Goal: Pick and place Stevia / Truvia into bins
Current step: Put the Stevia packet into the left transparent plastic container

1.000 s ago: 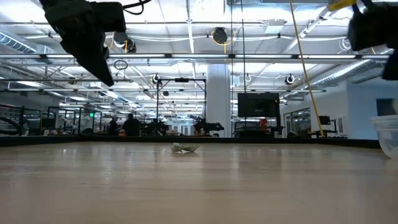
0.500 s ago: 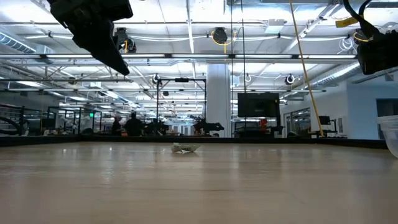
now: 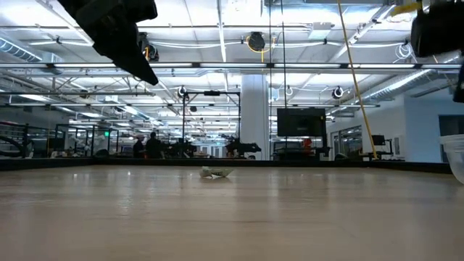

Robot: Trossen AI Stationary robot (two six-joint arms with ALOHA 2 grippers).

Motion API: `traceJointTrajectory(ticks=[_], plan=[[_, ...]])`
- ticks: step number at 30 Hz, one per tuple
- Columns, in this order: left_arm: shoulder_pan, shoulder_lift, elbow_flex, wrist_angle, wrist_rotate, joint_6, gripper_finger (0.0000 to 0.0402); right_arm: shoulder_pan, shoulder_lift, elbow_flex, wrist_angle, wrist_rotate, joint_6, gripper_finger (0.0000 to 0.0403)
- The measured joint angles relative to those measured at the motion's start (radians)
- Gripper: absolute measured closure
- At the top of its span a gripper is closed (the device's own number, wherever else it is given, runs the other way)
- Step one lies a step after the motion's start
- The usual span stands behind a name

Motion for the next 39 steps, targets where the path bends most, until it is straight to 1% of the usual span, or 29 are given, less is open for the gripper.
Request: traceJointTrajectory(ticks=[3,5,8,12,14,15,18,22,24,26,29,32,36,39], plan=[[0.006,0.0,0.0,0.002,0.0,0.0,0.0309,-0.006,-0.035,0.0,0.091,0.012,-0.107,0.0347],[0.012,0.0,0.0,0.002,0.0,0.0,0.0309,-0.013,-0.057,0.0,0.143,0.046,-0.175,0.0352],[0.02,0.0,0.0,0.002,0.0,-0.001,0.0309,-0.023,-0.081,0.0,0.207,0.155,-0.317,0.0357],[0.028,0.0,0.0,0.001,0.0,-0.001,0.0309,-0.047,-0.08,0.0,0.259,0.359,-0.558,0.0351],[0.03,0.0,0.0,0.0,0.001,-0.001,0.0309,-0.068,-0.068,0.0,0.262,0.444,-0.672,0.0343],[0.03,0.0,0.0,0.0,0.0,-0.001,0.0309,-0.084,-0.058,0.0,0.261,0.471,-0.719,0.0338],[0.03,0.0,0.0,-0.001,0.001,-0.001,0.0309,-0.15,-0.014,0.0,0.268,0.504,-0.81,0.0318],[0.03,0.0,0.0,-0.001,0.001,-0.001,0.0309,-0.253,0.092,0.0,0.386,0.495,-0.919,0.029],[0.03,0.0,0.0,-0.001,0.001,-0.001,0.0309,-0.303,0.16,0.0,0.48,0.445,-0.984,0.0279],[0.03,0.0,0.0,-0.001,0.001,-0.001,0.0309,-0.348,0.234,0.0,0.575,0.359,-1.043,0.0272],[0.03,0.0,0.0,-0.001,0.001,-0.002,0.0309,-0.4,0.357,0.0,0.737,0.265,-1.112,0.0269],[0.03,0.0,0.0,-0.001,0.002,-0.003,0.0309,-0.441,0.475,0.0,0.879,0.259,-1.163,0.0272],[0.03,0.0,0.0,-0.001,0.002,-0.007,0.0309,-0.499,0.613,0.0,1.023,0.251,-1.205,0.0274],[0.03,0.0,0.0,0.005,0.004,-0.021,0.0309,-0.543,0.682,0.0,1.055,0.186,-1.206,0.0274]])
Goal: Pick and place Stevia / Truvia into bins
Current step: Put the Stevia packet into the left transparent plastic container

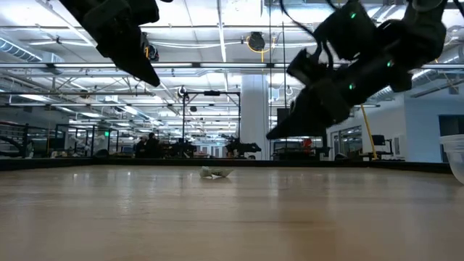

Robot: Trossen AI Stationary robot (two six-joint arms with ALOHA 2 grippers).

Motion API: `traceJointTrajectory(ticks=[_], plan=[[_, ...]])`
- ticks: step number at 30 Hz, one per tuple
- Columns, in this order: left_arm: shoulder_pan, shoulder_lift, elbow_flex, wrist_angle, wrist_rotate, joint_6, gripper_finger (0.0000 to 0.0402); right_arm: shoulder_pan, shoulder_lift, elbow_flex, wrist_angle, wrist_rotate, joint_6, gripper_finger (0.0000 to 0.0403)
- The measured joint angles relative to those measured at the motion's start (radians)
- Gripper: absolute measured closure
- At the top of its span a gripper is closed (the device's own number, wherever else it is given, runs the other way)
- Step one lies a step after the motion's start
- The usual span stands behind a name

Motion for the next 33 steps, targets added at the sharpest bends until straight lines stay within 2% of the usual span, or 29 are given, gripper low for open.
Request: traceJointTrajectory(ticks=[6,13,20,27,33], plan=[[0.0,0.073,-0.039,0.101,0.086,-0.028,0.0309,-0.046,0.024,-0.001,0.001,-0.03,0.0,0.0275],[0.004,0.307,-0.057,0.396,0.122,0.076,0.0309,-0.062,-0.035,0.0,-0.002,-0.03,0.001,0.0277],[0.024,0.509,-0.058,0.563,0.132,0.1,0.0309,-0.06,-0.068,0.0,0.0,-0.03,0.07,0.0277],[0.053,0.54,-0.058,0.641,0.128,0.108,0.0309,-0.058,-0.067,0.0,-0.014,-0.056,0.104,0.0277],[0.086,0.529,-0.056,0.634,0.146,0.161,0.0309,-0.051,-0.067,0.0,-0.001,-0.056,0.128,0.0277]])
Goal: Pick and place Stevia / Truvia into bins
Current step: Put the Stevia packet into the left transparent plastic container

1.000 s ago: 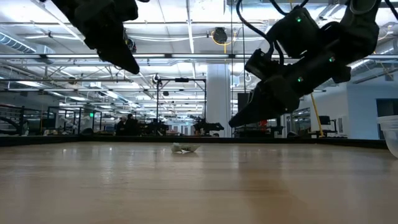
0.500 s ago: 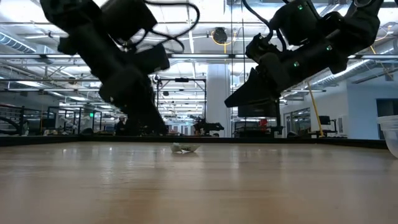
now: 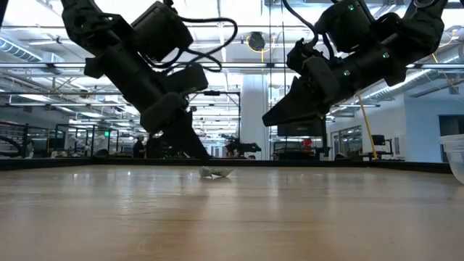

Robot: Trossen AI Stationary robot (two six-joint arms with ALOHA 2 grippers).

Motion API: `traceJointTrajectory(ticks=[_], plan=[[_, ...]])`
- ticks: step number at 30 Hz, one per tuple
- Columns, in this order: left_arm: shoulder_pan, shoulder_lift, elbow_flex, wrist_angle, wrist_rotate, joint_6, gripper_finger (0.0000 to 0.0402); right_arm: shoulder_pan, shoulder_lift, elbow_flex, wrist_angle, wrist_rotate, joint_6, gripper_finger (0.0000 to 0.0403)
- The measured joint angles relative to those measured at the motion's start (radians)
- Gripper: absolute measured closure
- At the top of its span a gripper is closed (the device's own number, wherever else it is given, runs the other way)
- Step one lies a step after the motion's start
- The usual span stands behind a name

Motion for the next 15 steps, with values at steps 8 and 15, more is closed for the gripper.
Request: traceJointTrajectory(ticks=[8,15], plan=[[0.028,0.0,0.0,0.0,0.088,-0.035,0.0309,0.004,0.0,0.0,-0.007,0.0,0.025,0.0277],[0.031,0.041,-0.001,0.017,0.09,-0.042,0.0309,0.004,0.0,0.0,-0.007,0.0,0.022,0.0277]])
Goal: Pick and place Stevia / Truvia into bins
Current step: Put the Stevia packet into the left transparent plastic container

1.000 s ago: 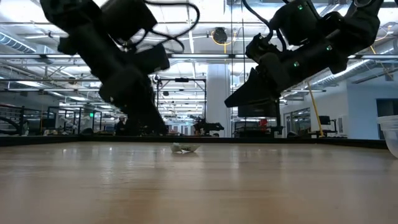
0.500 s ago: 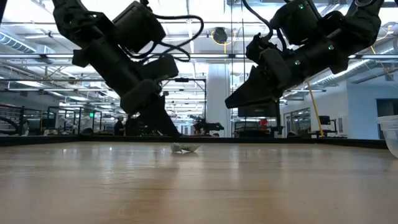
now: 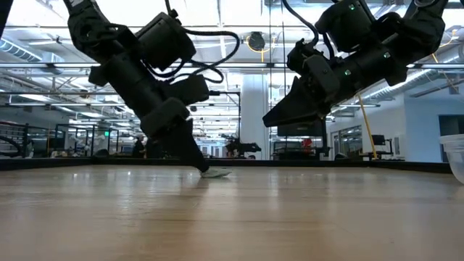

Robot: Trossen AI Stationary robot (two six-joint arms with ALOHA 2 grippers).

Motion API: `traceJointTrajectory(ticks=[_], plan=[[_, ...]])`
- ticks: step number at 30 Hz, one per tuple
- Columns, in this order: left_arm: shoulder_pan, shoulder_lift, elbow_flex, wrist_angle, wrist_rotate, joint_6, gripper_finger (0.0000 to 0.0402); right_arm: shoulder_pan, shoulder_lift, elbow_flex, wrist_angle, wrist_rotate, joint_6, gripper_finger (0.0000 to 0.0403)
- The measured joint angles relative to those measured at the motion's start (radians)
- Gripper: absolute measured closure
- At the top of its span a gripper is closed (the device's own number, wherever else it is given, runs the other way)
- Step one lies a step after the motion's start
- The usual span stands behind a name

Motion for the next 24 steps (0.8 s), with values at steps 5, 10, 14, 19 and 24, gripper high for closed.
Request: traceJointTrajectory(ticks=[5,10,14,19,24], plan=[[0.0,0.041,0.004,0.011,0.013,0.046,0.0309,0.0,0.0,0.0,0.0,0.0,0.0,0.0277],[0.0,0.024,0.002,0.003,0.016,0.096,0.0339,0.0,0.0,0.0,0.0,0.0,-0.006,0.0277],[0.0,-0.015,-0.001,-0.03,0.016,0.131,0.0391,0.0,0.0,0.0,0.001,0.0,-0.023,0.0277],[-0.009,-0.122,-0.001,-0.154,0.006,0.131,0.0396,0.0,0.0,0.0,0.0,0.0,-0.023,0.0277],[-0.075,-0.326,0.0,-0.361,0.008,0.097,0.0396,0.0,0.0,0.0,-0.001,0.0,-0.023,0.0277]])
